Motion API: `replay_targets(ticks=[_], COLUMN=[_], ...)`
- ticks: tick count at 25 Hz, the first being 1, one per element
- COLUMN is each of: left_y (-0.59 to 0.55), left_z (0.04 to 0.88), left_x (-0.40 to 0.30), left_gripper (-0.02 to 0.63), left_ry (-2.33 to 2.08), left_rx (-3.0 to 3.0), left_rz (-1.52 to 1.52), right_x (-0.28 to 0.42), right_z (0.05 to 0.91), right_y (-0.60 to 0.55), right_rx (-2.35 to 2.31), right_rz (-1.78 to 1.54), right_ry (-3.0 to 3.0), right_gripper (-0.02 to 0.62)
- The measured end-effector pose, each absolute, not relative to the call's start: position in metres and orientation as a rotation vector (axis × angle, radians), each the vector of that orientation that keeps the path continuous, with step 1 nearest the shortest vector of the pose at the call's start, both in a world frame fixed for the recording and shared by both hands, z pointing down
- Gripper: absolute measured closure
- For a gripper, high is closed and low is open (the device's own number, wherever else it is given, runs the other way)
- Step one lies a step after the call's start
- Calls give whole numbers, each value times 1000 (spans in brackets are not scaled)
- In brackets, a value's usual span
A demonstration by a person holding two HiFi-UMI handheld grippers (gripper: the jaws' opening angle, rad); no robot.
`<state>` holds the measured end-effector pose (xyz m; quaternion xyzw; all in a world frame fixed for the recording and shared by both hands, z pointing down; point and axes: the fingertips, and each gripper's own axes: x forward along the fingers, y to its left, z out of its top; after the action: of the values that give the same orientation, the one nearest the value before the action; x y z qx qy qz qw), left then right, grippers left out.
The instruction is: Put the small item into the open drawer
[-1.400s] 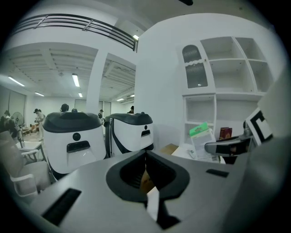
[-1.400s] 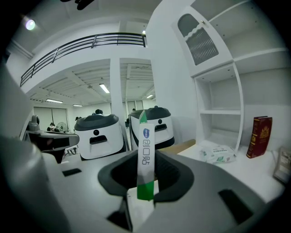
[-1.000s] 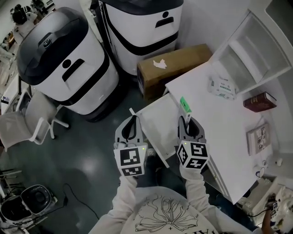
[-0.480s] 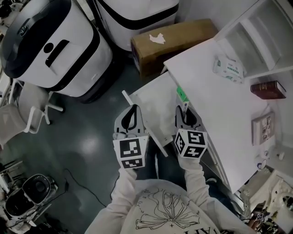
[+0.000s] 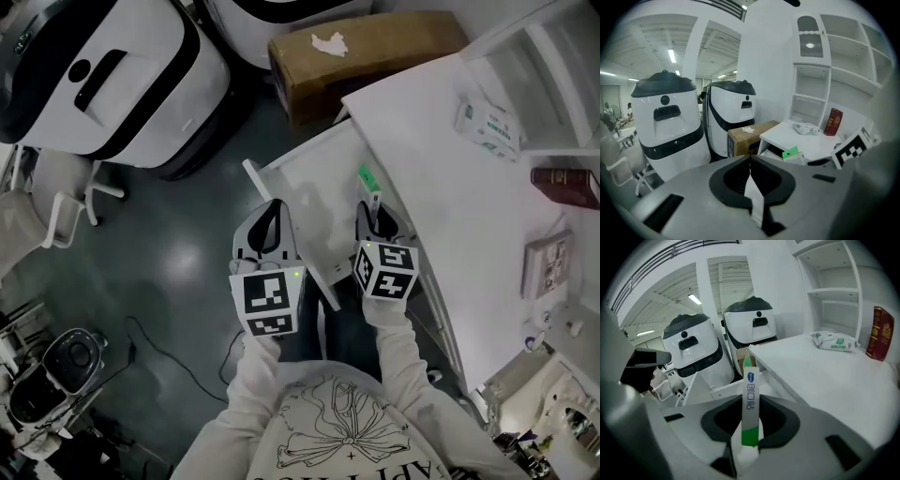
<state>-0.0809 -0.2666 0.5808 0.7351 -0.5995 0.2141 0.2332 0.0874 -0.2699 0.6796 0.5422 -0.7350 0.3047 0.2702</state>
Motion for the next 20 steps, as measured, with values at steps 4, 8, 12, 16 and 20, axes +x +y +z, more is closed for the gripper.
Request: replay_targets(ticks=[4, 8, 12, 16, 20], left_y=[-269, -272, -277, -284, -290], left_z=[595, 608, 618, 621, 625], left_x=[-79, -78, -76, -77, -79], left_gripper=[600, 600, 600, 600, 600], left_ry=[-1632, -1623, -1611, -1610, -1608], left_rx=[2004, 1984, 1972, 1971, 1967], left_rz=[604, 615, 618, 615, 615], right_x=[90, 93, 95, 95, 94], right_z=[713, 743, 767, 791, 811], right_y=[-270, -271, -272, -274, -274], right_rx=[1435, 1404, 1371, 1341, 1302], right_rz=[877, 911, 931, 951, 967], right_ry=[-1923, -1871, -1820, -1769, -1722], right_gripper=[505, 505, 505, 505, 505])
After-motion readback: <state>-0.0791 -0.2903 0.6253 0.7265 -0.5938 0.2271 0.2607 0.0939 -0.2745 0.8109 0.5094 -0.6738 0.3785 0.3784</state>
